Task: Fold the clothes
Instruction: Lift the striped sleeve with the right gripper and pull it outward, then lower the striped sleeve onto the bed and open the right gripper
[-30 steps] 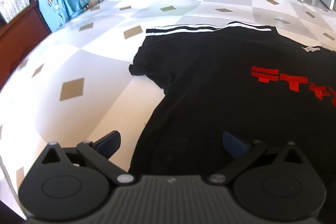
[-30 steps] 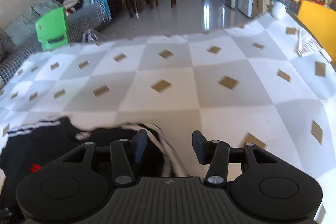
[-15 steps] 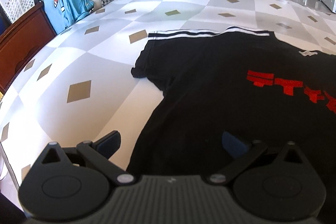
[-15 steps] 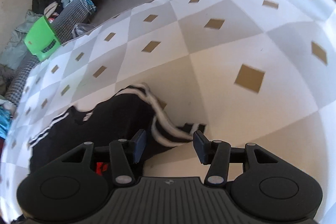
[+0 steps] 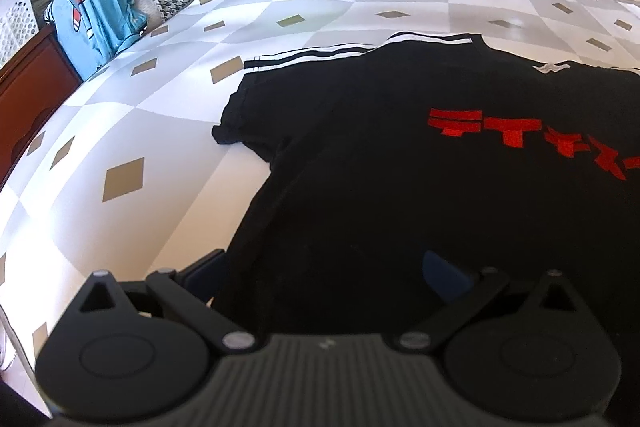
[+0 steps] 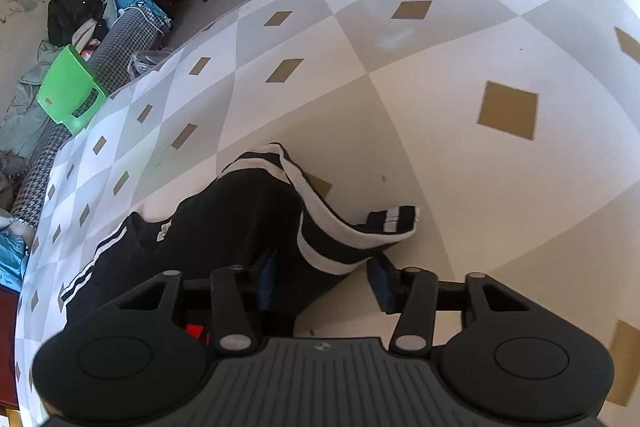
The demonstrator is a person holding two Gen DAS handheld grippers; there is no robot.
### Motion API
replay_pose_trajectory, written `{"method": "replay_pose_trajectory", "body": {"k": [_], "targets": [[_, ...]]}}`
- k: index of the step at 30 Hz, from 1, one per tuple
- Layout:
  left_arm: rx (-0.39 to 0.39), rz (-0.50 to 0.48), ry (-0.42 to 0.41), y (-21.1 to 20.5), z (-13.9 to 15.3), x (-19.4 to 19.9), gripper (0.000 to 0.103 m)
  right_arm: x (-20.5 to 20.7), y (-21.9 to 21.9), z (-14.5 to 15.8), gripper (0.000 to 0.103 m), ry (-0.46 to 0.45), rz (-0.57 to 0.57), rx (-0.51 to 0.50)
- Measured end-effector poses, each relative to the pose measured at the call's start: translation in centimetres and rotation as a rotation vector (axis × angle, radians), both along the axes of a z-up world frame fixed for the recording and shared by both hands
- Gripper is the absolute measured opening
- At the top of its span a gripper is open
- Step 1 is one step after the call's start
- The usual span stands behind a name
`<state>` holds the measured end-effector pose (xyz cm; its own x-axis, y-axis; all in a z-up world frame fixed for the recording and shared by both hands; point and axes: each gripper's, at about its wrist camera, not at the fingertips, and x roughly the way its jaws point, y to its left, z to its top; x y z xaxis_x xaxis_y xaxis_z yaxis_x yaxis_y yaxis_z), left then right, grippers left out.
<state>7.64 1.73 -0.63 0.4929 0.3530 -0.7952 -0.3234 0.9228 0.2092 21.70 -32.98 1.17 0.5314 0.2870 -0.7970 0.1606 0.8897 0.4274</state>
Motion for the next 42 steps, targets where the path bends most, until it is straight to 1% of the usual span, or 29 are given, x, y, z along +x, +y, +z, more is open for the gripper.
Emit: {"method": "replay_pose_trajectory", "body": {"k": [1, 2, 3, 4, 6, 9, 12, 15, 16, 17, 18, 19, 21, 24, 25, 26, 28, 30, 32, 36, 38, 40, 42], "targets": [[-0.001, -0.002, 0.0, 0.0, 0.0, 0.0, 0.103, 0.1, 0.1, -0.2, 0.03, -0.002, -0.002, 0.012], [-0.004, -0.002, 0.0, 0.0, 0.0, 0.0, 0.103, 0.2, 0.1, -0.2, 0.027, -0.008, -0.005, 0.022], [-0.008, -0.002, 0.0, 0.1, 0.0, 0.0, 0.103, 0.3, 0.3, 0.0, 0.022, -0.019, -0.004, 0.015], [-0.013, -0.001, 0.0, 0.1, 0.0, 0.0, 0.103, 0.4, 0.6, 0.3, 0.018, -0.033, 0.005, -0.006], [-0.023, 0.002, -0.001, 0.3, -0.1, 0.0, 0.103, 0.3, 1.4, 1.1, 0.014, -0.074, 0.025, -0.07], [-0.03, 0.005, 0.0, 0.3, -0.1, 0.1, 0.103, 0.1, 2.7, 2.7, 0.011, -0.148, 0.051, -0.189], [-0.029, 0.002, 0.0, 0.2, -0.1, 0.1, 0.103, -0.4, 4.6, 4.7, 0.011, -0.253, 0.099, -0.352], [-0.031, 0.001, -0.001, 0.2, -0.1, 0.1, 0.103, -1.5, 8.1, 6.4, 0.011, -0.404, 0.218, -0.59], [-0.032, 0.001, -0.001, 0.1, -0.1, 0.1, 0.103, -2.1, 9.6, 6.4, 0.011, -0.457, 0.279, -0.689], [-0.033, 0.001, -0.001, 0.1, -0.1, 0.0, 0.103, -2.6, 10.9, 6.2, 0.011, -0.493, 0.333, -0.762], [-0.034, 0.001, -0.001, 0.1, -0.1, 0.0, 0.103, -2.9, 11.9, 5.9, 0.011, -0.514, 0.379, -0.809], [-0.036, 0.001, -0.001, 0.2, -0.1, 0.0, 0.103, -3.1, 12.7, 5.5, 0.011, -0.518, 0.416, -0.83], [-0.042, 0.003, 0.0, 0.2, -0.1, 0.0, 0.103, -3.0, 13.6, 4.6, 0.011, -0.48, 0.47, -0.798], [-0.052, 0.006, 0.0, 0.3, -0.1, 0.1, 0.103, -2.7, 14.7, 3.3, 0.017, -0.425, 0.544, -0.724], [-0.054, 0.006, 0.001, 0.3, -0.1, 0.1, 0.103, -2.7, 14.9, 2.9, 0.021, -0.412, 0.566, -0.696], [-0.055, 0.006, 0.001, 0.3, -0.1, 0.1, 0.103, -2.9, 15.1, 2.5, 0.023, -0.406, 0.585, -0.677], [-0.058, 0.007, 0.001, 0.3, -0.1, 0.2, 0.103, -3.0, 15.4, 2.0, 0.033, -0.393, 0.623, -0.635], [-0.062, 0.008, 0.001, 0.4, -0.1, 0.2, 0.103, -3.1, 15.7, 1.6, 0.039, -0.371, 0.646, -0.577], [-0.068, 0.01, 0.002, 0.4, -0.1, 0.2, 0.103, -3.0, 15.5, 1.8, 0.04, -0.347, 0.664, -0.482], [-0.079, 0.016, 0.004, 0.6, -0.1, 0.2, 0.103, -2.6, 14.3, 3.6, 0.043, -0.34, 0.643, -0.359], [-0.084, 0.02, 0.005, 0.6, -0.1, 0.2, 0.103, -2.3, 13.1, 4.8, 0.044, -0.357, 0.616, -0.309], [-0.087, 0.024, 0.005, 0.6, -0.1, 0.3, 0.103, -2.0, 11.5, 6.1, 0.047, -0.38, 0.566, -0.273], [-0.084, 0.025, 0.005, 0.6, -0.1, 0.3, 0.103, -1.5, 9.6, 6.9, 0.048, -0.381, 0.504, -0.243]]}}
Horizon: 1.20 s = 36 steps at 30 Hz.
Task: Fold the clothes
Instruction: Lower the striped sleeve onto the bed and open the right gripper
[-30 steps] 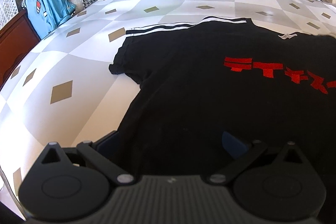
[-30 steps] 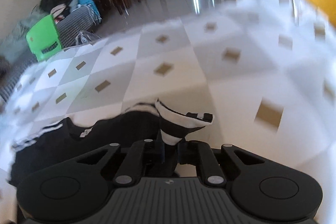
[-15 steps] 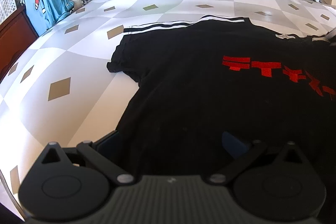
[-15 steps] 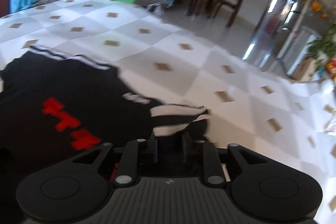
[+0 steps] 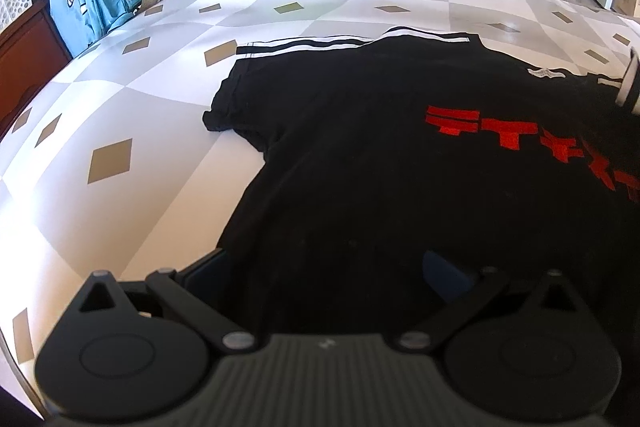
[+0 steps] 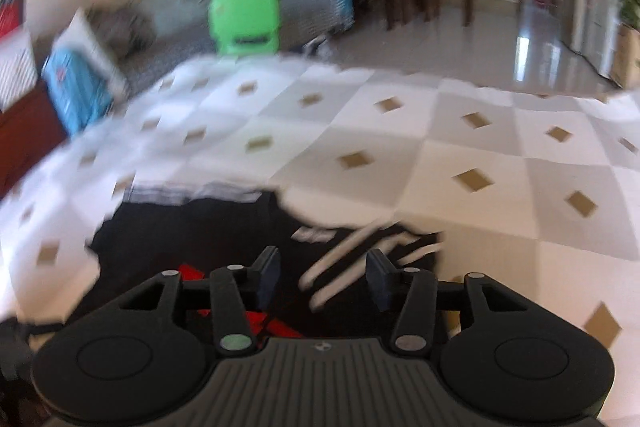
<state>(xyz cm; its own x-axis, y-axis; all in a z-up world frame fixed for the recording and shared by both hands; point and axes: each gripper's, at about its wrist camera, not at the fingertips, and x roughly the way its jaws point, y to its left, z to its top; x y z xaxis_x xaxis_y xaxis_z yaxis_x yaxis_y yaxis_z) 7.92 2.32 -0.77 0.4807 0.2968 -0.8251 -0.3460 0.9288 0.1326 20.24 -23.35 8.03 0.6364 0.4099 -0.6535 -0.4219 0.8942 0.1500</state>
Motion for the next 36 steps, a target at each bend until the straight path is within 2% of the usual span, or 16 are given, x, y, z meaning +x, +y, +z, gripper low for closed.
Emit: {"method": "replay_pose_trajectory", "body": {"k": [4, 8, 16, 20, 26, 29, 31, 36], "targets": [[0.008, 0.0, 0.0, -0.1, 0.0, 0.0, 0.103, 1.1, -2.8, -0.1, 0.049, 0.053, -0.08, 0.031], [0.006, 0.001, 0.0, -0.1, 0.0, 0.0, 0.103, 1.6, -4.0, -1.6, 0.049, 0.121, -0.113, 0.021], [0.008, -0.002, 0.0, -0.1, 0.0, 0.0, 0.103, 2.0, -4.5, -4.5, 0.055, 0.195, -0.102, -0.022], [0.002, 0.0, -0.001, 0.0, 0.0, 0.0, 0.103, 2.1, -4.3, -5.6, 0.058, 0.194, -0.11, -0.006], [-0.003, -0.001, -0.003, 0.1, 0.0, 0.0, 0.103, 2.6, -4.2, -7.1, 0.058, 0.263, -0.12, 0.047], [-0.008, 0.0, -0.005, 0.1, -0.1, 0.0, 0.103, 2.5, -3.7, -7.1, 0.051, 0.281, -0.102, 0.05], [-0.008, 0.0, -0.006, 0.2, -0.1, 0.0, 0.103, 2.4, -3.5, -7.1, 0.036, 0.293, -0.085, 0.064], [-0.006, -0.002, -0.006, 0.2, -0.1, 0.0, 0.103, 1.4, -2.3, -6.1, 0.021, 0.234, -0.042, -0.005]]}}
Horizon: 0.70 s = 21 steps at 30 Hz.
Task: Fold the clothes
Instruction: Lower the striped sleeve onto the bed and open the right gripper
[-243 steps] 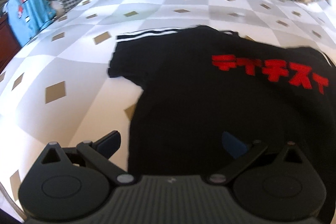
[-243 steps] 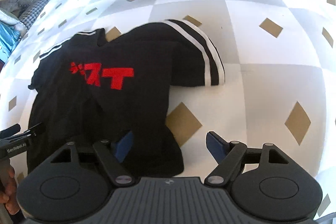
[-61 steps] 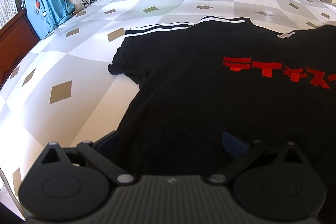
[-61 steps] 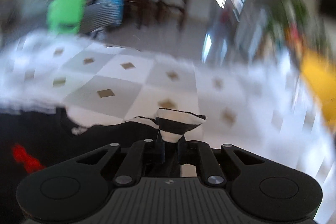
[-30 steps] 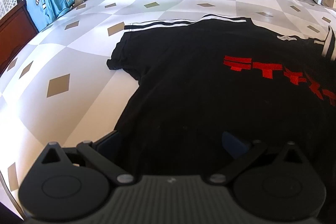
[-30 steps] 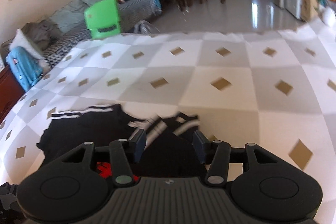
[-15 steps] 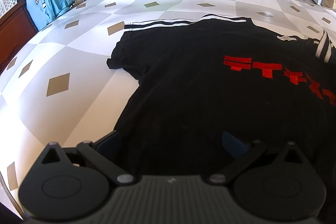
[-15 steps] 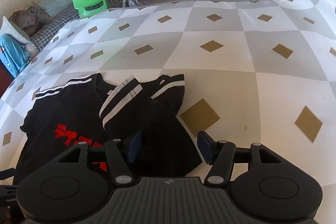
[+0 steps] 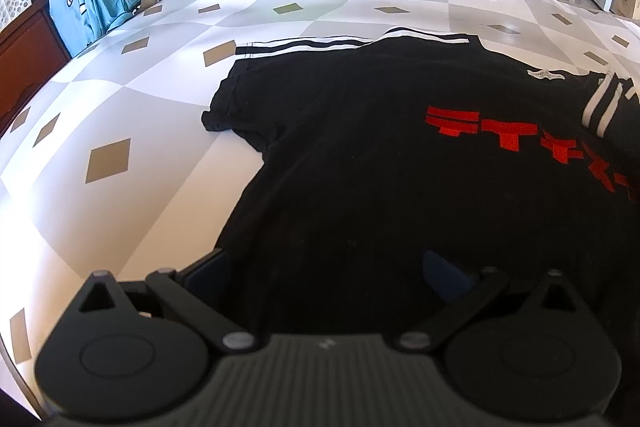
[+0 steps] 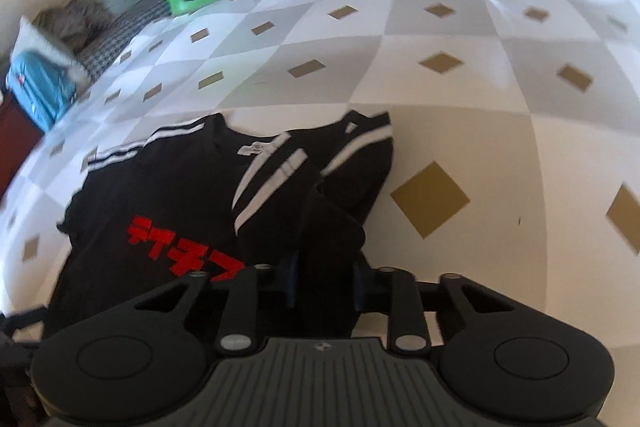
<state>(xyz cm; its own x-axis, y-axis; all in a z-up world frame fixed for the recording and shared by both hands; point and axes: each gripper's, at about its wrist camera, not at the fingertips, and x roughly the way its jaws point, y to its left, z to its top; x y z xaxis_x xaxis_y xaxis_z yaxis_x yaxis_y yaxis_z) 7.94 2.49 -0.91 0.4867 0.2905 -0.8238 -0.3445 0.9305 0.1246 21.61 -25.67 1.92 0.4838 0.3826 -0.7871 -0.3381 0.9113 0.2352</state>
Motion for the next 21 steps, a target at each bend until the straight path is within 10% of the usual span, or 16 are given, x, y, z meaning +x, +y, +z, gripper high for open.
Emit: {"method": "replay_pose_trajectory", "body": {"k": [11, 21], "targets": [[0.005, -0.001, 0.007, -0.1, 0.1, -0.1, 0.103, -2.3, -3.7, 3.7, 0.013, -0.111, -0.186, -0.11], [-0.019, -0.007, 0.021, 0.0, 0.2, -0.8, 0.103, -4.0, -10.3, 2.5, 0.016, -0.015, -0.505, -0.322]]}}
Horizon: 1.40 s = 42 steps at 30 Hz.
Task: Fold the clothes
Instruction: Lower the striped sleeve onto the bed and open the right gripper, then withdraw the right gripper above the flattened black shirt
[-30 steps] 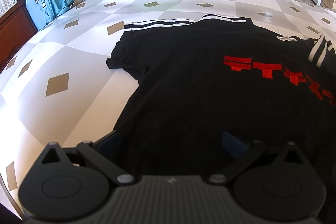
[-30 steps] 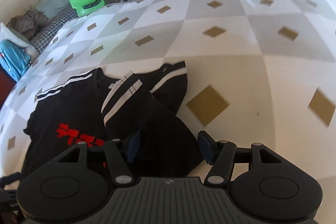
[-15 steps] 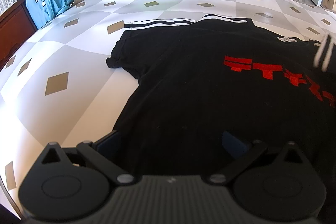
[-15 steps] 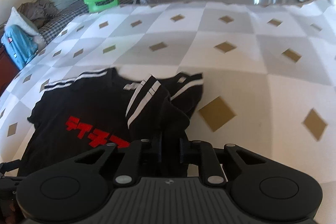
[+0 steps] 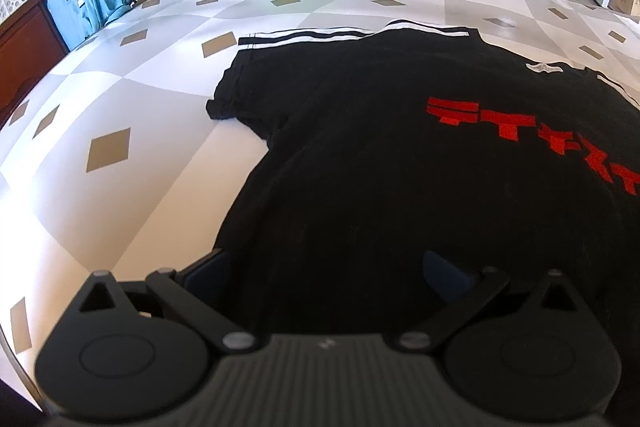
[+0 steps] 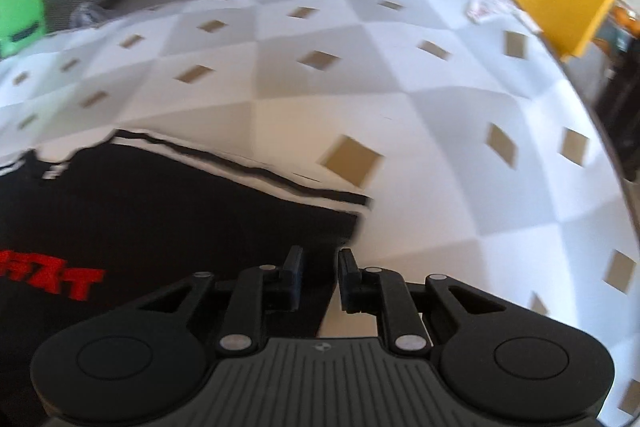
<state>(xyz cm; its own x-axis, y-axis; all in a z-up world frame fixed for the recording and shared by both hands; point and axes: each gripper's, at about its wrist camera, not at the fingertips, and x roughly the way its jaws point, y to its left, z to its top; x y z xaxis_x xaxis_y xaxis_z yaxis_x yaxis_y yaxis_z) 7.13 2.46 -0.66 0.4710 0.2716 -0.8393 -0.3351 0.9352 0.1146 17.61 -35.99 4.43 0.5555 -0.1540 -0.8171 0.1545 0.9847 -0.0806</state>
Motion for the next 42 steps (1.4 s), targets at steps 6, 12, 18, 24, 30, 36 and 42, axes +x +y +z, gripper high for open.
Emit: {"method": "replay_pose_trajectory", "body": {"k": [6, 12, 18, 24, 30, 36, 42], "targets": [[0.021, -0.025, -0.004, -0.5, 0.0, -0.7, 0.103, -0.8, -0.9, 1.3, 0.033, -0.039, -0.005, 0.084], [0.006, -0.036, -0.003, -0.9, -0.1, -1.4, 0.103, -0.5, 1.8, 0.8, 0.041, -0.014, 0.114, 0.155], [-0.032, -0.039, 0.004, -1.0, -0.1, -2.0, 0.103, -0.2, 4.9, -0.6, 0.046, 0.034, 0.238, 0.13], [-0.041, -0.042, 0.007, -1.4, -0.1, -2.3, 0.103, 0.5, 6.8, -2.8, 0.048, 0.109, 0.295, 0.069], [-0.084, -0.023, 0.007, -0.8, -0.2, -1.9, 0.103, 1.0, 7.0, -3.4, 0.055, 0.097, 0.279, 0.074], [-0.078, -0.027, -0.01, -1.0, -0.3, -1.3, 0.103, 1.6, 7.5, -3.6, 0.06, 0.076, 0.281, 0.065], [-0.074, -0.029, -0.026, -1.1, -0.5, -0.8, 0.103, 2.5, 8.1, -3.8, 0.065, 0.059, 0.282, 0.06]]}}
